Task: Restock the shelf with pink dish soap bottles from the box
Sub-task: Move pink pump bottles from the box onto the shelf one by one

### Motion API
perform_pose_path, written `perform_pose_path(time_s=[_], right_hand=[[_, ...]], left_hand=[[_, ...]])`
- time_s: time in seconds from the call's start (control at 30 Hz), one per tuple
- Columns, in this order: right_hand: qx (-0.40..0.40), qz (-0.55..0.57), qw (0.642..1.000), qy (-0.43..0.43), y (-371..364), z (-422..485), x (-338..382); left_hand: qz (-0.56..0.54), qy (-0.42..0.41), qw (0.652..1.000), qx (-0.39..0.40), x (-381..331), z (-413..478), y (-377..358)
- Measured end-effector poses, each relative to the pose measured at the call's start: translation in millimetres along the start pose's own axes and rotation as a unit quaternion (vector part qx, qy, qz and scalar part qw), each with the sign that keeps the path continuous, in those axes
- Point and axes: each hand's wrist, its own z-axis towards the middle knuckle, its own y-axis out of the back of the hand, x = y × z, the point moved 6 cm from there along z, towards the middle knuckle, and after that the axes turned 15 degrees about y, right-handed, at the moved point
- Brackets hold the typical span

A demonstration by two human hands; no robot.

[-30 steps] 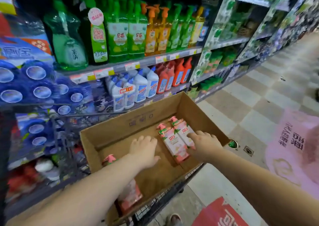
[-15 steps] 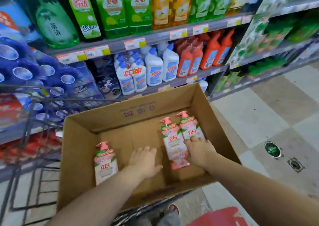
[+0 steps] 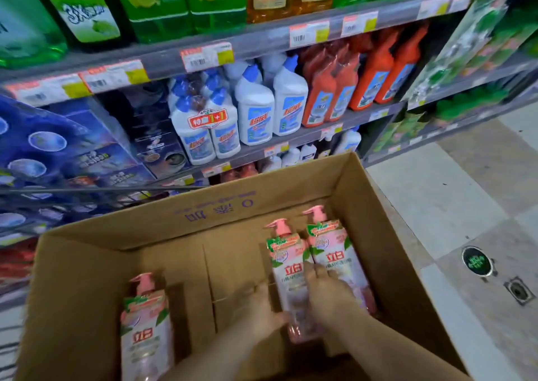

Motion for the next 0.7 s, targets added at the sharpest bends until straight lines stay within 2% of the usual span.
perform_pose_path(time_s=[0.17,0.3,0.4,0.5,0.6,0.7], right_hand=[[-0.037,0.091,0.995,-0.03,-16.3,18.9,-4.9],[-0.11,0.134,0.983,-0.056,-15.4,28.6,-7.1],[-0.129,0.161,0.976,-0.069,-13.2,34.5,-10.0],[-0.147,0.186,0.97,-0.051,-13.3,39.9,-5.0],[-0.143,0.221,0.964,-0.039,-17.5,50.0,3.7],[-0.119,0.357,0.925,-0.054,-26.6,60.7,1.7]], left_hand=[[-0.171,-0.036,0.982,0.075,-18.1,21.0,-20.9],[-0.277,-0.012,0.955,0.103,-16.1,39.2,-34.8],[-0.337,-0.005,0.93,0.144,-12.9,46.7,-45.9],[-0.4,0.048,0.904,0.143,-2.3,54.4,-52.9],[-0.412,0.086,0.897,0.138,4.1,53.6,-50.5],[-0.42,0.087,0.895,0.121,13.6,53.7,-48.5]])
